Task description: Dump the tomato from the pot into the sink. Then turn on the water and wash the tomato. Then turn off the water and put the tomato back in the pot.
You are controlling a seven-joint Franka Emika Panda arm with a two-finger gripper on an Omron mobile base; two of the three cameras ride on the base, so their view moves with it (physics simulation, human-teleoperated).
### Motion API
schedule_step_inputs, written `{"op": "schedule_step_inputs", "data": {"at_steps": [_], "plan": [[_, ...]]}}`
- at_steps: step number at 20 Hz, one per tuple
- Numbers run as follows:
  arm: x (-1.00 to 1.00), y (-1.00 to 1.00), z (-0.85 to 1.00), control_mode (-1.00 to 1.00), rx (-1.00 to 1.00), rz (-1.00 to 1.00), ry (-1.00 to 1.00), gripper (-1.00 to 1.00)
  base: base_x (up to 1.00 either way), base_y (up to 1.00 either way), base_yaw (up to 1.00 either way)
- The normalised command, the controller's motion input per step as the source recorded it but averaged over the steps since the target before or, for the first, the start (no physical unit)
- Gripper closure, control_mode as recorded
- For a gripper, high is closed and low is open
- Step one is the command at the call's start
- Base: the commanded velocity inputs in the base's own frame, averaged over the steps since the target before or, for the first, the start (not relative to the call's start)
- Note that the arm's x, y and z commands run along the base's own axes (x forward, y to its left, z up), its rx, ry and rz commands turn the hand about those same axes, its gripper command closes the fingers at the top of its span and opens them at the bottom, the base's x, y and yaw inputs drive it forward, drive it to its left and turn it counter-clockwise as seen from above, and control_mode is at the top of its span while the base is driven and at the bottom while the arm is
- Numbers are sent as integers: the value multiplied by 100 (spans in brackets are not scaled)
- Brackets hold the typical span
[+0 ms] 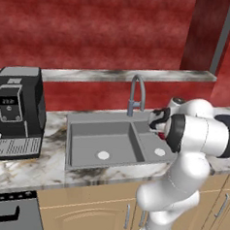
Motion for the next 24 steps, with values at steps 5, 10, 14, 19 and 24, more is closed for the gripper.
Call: {"op": "schedule_step_inputs", "data": {"at_steps": [5,10,14,19,24], "plan": [[6,0,-19,-100,0,0,0,100,0,0,0],[9,0,-16,-100,0,0,0,100,0,0,0],[15,0,-25,-100,0,0,0,100,0,0,0],[19,0,-23,-100,0,0,0,100,0,0,0],[23,0,-18,-100,2,0,1,100,0,0,0]]}}
